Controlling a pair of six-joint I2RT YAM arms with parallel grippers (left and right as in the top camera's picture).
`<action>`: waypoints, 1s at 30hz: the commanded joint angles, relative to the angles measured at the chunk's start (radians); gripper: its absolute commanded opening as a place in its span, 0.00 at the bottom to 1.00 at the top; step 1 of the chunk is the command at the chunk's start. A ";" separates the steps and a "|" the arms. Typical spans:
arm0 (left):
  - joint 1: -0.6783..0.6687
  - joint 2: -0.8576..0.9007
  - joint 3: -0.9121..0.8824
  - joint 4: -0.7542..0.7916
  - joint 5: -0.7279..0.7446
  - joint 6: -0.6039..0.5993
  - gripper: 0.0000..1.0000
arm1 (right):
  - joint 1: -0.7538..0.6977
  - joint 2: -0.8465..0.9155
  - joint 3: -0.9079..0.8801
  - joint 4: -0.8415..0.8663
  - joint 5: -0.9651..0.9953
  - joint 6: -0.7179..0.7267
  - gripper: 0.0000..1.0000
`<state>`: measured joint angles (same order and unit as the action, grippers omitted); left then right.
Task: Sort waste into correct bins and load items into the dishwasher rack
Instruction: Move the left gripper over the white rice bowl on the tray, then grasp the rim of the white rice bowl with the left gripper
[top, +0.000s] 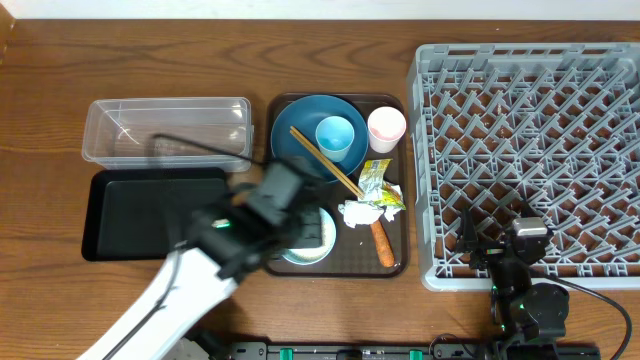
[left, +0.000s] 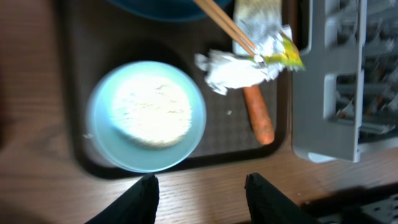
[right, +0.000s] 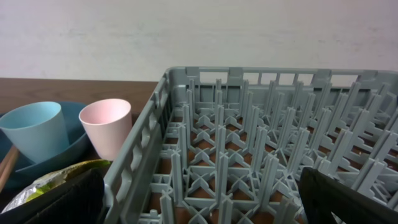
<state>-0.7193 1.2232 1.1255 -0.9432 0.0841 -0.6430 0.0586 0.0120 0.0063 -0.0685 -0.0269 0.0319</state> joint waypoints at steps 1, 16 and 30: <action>-0.078 0.087 -0.011 0.028 -0.119 -0.074 0.51 | 0.003 -0.006 -0.001 -0.003 -0.003 -0.018 0.99; -0.118 0.408 -0.011 0.165 -0.126 -0.118 0.56 | 0.003 -0.006 -0.001 -0.003 -0.003 -0.018 0.99; -0.118 0.477 -0.011 0.175 -0.168 -0.118 0.55 | 0.003 -0.006 -0.001 -0.003 -0.003 -0.018 0.99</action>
<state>-0.8352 1.6985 1.1233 -0.7650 -0.0505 -0.7555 0.0586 0.0120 0.0063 -0.0681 -0.0269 0.0319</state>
